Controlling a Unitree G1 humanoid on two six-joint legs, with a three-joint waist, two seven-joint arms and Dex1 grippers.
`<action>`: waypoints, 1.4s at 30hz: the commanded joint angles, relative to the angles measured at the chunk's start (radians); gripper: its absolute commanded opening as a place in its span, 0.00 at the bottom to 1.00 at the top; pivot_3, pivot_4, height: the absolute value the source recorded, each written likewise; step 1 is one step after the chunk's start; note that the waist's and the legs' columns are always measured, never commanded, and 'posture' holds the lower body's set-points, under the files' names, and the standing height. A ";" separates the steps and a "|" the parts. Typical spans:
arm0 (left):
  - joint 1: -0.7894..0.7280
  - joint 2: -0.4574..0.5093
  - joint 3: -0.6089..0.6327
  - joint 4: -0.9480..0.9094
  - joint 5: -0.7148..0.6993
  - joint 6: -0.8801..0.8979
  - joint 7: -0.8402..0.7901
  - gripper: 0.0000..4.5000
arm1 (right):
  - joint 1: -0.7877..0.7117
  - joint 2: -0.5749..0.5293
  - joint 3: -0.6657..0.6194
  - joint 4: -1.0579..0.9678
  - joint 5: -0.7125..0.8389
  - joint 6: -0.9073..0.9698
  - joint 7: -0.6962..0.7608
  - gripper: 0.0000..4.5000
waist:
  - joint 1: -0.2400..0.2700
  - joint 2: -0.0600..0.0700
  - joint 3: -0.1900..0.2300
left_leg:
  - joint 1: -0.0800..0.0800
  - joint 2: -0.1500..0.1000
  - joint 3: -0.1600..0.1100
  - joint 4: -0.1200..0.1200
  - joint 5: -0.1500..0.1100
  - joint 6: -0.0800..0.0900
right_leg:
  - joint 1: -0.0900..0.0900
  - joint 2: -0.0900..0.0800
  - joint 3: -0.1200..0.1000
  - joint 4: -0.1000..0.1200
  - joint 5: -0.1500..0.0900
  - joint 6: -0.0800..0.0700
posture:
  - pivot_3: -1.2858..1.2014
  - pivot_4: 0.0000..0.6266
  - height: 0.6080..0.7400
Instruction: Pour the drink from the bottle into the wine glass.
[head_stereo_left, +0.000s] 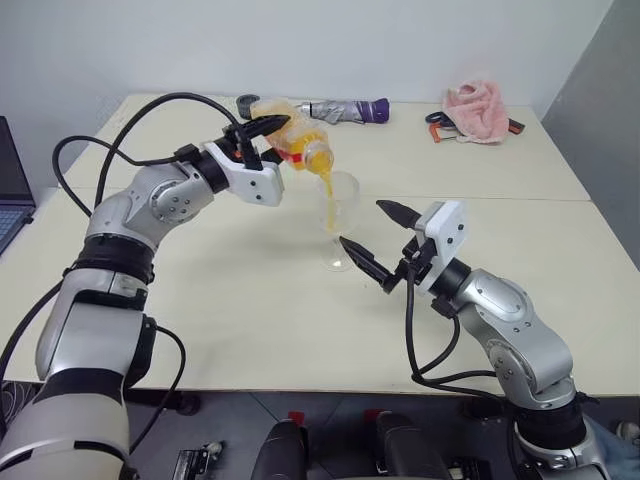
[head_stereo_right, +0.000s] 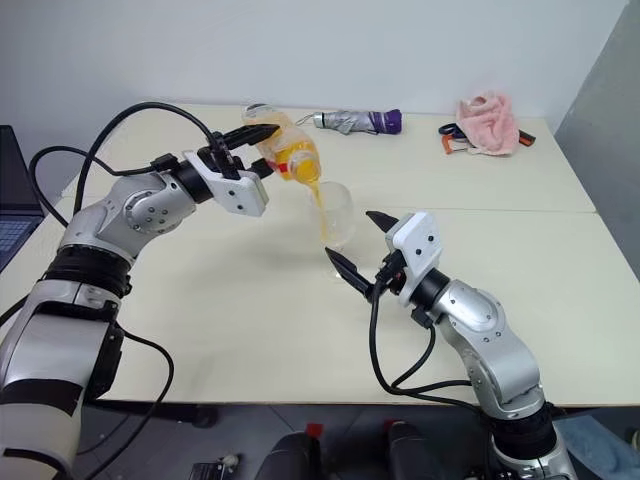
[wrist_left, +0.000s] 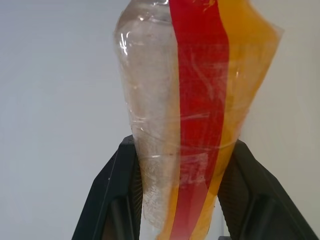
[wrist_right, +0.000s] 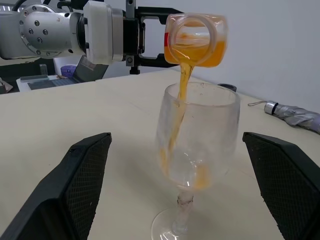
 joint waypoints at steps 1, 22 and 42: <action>-0.051 0.026 0.002 -0.009 0.013 -0.014 0.061 0.37 | -0.007 -0.006 -0.003 -0.032 -0.002 -0.008 0.006 1.00 | 0.000 0.000 0.000 | 0.000 0.000 0.000 0.000 0.000 0.000 | 0.000 0.000 0.000 0.000 0.000 0.000 | 0.52 0.24 1.00; -0.112 0.040 -0.049 0.055 0.079 -0.022 0.179 0.37 | 0.021 -0.001 -0.001 -0.045 0.016 0.003 0.020 1.00 | 0.000 0.000 0.000 | 0.000 0.000 0.000 0.000 0.000 0.000 | 0.000 0.000 0.000 0.000 0.000 0.000 | 0.52 0.24 1.00; -0.102 -0.010 -0.037 0.080 -0.012 0.003 0.107 0.37 | 0.017 0.004 0.002 -0.057 0.019 0.014 0.016 1.00 | 0.000 0.000 0.000 | 0.000 0.000 0.000 0.000 0.000 0.000 | 0.000 0.000 0.000 0.001 0.000 0.000 | 0.52 0.24 1.00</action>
